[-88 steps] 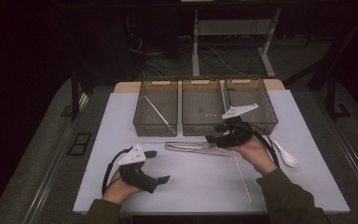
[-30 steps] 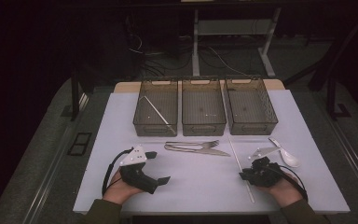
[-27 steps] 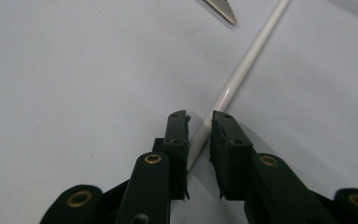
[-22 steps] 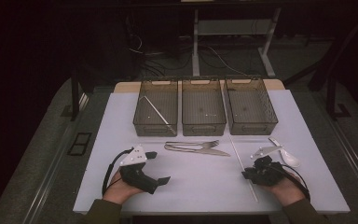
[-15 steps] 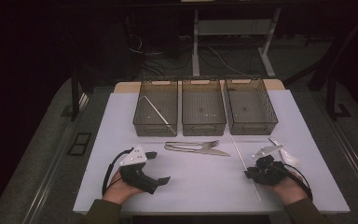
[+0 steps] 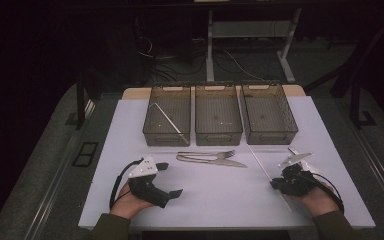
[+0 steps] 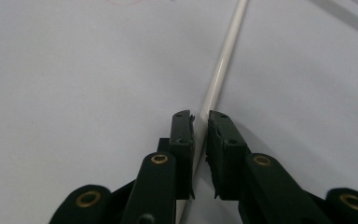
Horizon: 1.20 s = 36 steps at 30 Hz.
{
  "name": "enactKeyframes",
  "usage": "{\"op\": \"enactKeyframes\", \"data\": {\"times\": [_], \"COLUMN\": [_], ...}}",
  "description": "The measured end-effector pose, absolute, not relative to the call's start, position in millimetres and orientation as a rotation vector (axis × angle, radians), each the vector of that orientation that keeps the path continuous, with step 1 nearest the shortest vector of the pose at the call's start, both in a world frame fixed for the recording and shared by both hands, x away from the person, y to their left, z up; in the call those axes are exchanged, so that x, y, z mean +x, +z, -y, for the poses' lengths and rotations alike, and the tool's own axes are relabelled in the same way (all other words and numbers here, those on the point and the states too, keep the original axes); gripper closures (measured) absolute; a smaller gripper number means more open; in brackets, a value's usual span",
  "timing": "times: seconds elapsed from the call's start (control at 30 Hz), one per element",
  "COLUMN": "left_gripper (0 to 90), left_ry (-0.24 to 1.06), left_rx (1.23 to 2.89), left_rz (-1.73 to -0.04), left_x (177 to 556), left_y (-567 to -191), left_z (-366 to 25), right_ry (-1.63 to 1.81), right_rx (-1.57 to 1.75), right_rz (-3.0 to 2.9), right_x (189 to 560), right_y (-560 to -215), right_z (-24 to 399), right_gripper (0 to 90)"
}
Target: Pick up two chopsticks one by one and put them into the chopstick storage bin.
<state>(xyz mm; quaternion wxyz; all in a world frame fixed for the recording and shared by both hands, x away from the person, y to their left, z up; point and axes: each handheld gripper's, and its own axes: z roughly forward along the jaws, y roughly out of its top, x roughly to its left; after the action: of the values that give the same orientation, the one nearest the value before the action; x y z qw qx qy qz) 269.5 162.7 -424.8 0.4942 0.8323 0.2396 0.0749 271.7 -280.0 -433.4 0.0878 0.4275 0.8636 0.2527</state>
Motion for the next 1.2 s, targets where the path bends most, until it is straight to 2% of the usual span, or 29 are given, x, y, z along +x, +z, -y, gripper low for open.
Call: {"op": "enactKeyframes", "data": {"times": [0.57,1.2], "left_gripper": [0.0,0.0], "left_ry": [0.185,0.182], "left_rx": [2.017,2.022], "left_rz": [-0.582,-0.578], "left_x": [269.6,269.6], "left_y": [-424.7,-425.1], "left_z": [-162.7,-161.6], "right_ry": [0.721,0.738], "right_rx": [1.312,1.310], "right_rz": [-2.592,-2.507], "right_x": [277.7,279.7], "right_y": [-431.9,-436.2], "right_z": [298.5,289.5], "right_gripper": [81.8,83.0]}}
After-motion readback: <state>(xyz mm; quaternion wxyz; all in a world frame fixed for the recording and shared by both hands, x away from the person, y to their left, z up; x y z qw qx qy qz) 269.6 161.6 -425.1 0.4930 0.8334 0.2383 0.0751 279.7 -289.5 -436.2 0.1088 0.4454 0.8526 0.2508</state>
